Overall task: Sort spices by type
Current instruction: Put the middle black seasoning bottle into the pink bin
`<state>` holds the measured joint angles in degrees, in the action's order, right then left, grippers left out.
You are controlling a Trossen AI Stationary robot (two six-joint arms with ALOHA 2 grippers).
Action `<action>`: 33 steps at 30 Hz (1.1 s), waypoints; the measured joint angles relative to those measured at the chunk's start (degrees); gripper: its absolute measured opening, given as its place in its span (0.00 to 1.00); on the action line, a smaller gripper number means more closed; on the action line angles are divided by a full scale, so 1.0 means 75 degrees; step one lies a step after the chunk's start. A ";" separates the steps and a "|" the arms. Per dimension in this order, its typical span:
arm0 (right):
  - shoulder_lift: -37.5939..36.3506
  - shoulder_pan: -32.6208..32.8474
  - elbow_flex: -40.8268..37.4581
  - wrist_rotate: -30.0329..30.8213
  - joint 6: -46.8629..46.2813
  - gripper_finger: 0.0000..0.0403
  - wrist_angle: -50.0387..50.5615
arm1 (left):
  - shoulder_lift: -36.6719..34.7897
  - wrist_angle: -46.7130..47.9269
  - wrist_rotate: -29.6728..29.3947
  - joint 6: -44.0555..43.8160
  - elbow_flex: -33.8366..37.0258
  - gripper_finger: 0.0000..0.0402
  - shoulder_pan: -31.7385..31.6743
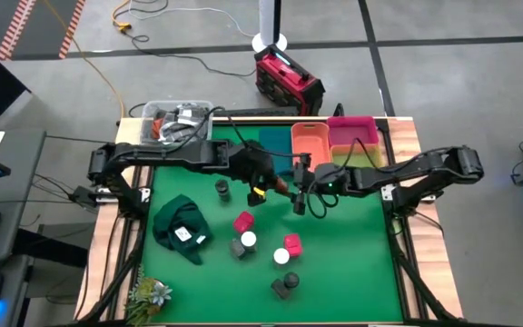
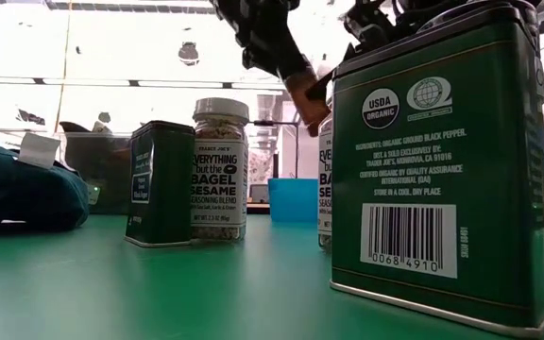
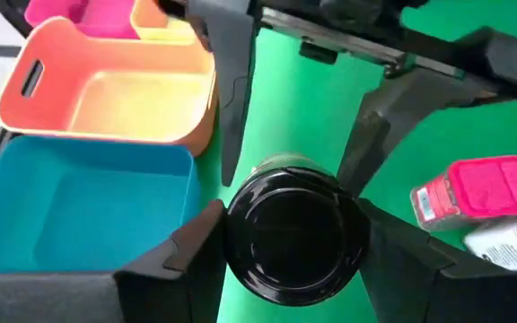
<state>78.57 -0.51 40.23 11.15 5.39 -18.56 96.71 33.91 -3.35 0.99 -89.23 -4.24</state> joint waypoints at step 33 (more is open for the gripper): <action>-0.0006 -0.0102 0.0017 -0.0127 0.0149 0.43 -0.0698 | -0.0006 0.0095 -0.0103 0.0343 -0.0195 0.61 0.0022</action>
<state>78.52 -1.28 40.36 10.20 6.50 -23.79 96.66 34.62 -4.12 3.56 -90.70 -4.08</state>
